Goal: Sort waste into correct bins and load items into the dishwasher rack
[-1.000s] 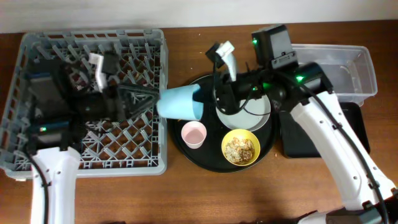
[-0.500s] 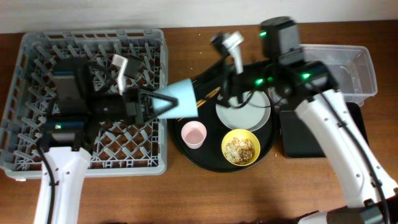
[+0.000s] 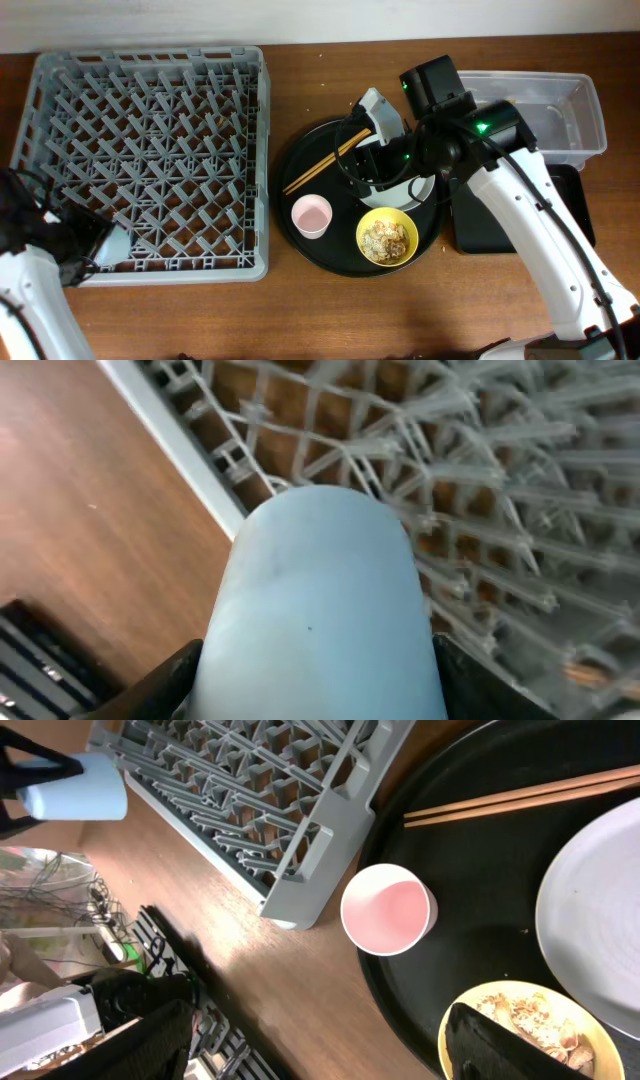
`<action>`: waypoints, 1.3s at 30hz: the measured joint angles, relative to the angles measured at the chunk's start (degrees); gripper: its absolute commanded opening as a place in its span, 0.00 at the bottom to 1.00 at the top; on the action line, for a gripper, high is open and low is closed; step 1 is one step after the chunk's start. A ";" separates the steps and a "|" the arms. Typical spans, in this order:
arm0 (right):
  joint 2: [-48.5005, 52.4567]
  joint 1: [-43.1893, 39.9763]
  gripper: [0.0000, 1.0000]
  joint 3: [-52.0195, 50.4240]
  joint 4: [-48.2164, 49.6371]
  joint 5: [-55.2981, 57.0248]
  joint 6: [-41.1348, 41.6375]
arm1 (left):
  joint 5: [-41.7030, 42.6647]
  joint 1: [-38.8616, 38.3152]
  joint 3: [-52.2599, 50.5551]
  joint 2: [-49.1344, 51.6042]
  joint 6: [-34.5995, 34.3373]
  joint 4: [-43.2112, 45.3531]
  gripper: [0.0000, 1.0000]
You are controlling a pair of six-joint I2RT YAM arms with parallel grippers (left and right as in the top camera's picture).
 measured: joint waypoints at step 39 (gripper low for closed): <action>-7.74 -7.85 0.04 -11.41 29.94 -37.99 -0.24 | 74.34 -23.12 9.25 2.03 7.89 18.88 0.99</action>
